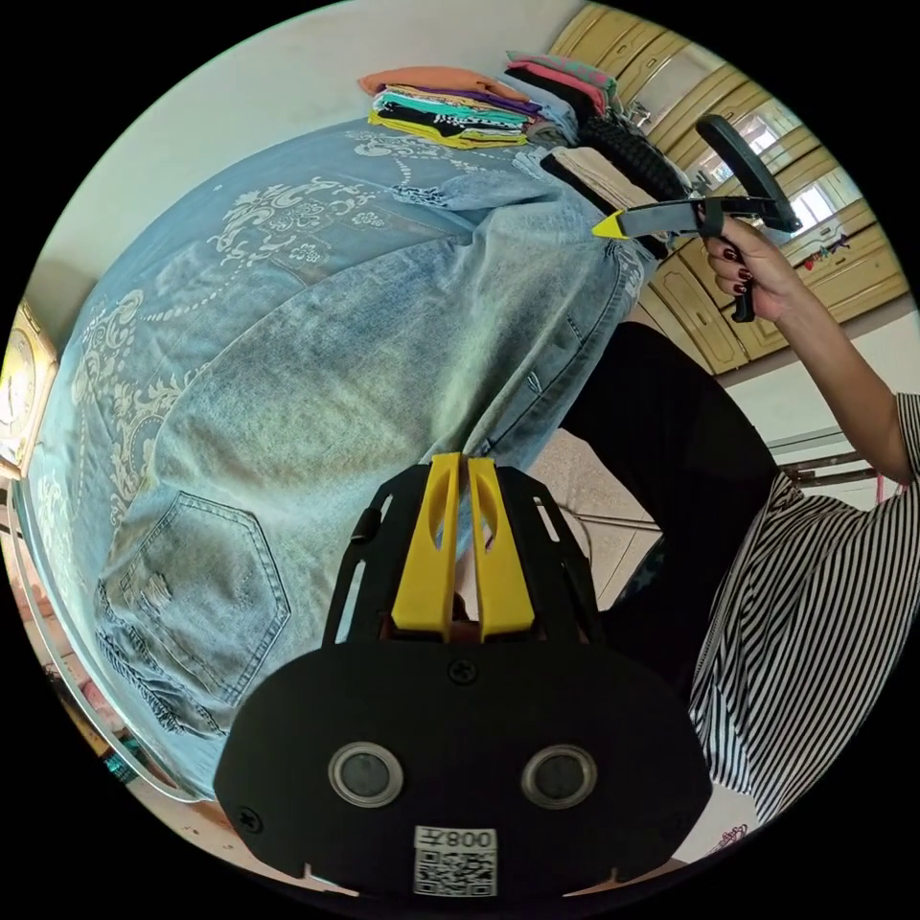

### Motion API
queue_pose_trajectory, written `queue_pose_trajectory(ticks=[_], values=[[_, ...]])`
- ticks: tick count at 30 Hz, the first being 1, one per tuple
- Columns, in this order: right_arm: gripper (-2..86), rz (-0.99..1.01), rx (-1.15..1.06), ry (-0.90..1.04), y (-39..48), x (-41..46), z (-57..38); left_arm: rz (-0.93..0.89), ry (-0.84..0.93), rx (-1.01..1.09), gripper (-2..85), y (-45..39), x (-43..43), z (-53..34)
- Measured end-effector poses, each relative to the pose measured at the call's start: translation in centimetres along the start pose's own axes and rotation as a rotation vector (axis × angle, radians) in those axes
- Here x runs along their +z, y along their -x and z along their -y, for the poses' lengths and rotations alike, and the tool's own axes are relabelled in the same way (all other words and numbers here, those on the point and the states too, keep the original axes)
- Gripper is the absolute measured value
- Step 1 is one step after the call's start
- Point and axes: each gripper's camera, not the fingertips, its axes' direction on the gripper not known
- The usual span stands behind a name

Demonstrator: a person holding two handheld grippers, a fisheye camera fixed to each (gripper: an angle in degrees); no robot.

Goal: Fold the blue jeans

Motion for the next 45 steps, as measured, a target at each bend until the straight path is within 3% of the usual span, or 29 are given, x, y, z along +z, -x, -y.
queue_pose_trajectory(ticks=[16,36,40,45], values=[[0.1,-0.079,-0.006,0.077,-0.6,3.7,-8.6,0.071,0.182,0.002,1.6,-5.8,3.3,7.7],[0.4,-0.163,-0.082,0.178,-0.9,5.2,-12.4,0.095,0.107,-0.084,2.5,-7.8,1.3,12.4],[0.6,-0.129,-0.086,0.18,-1.9,4.7,-13.3,-0.01,0.165,-0.131,1.3,-7.1,2.4,13.0],[1.0,0.003,-0.032,0.157,-4.3,3.2,-14.5,-0.262,0.026,-0.261,0.9,-5.0,2.1,12.9]])
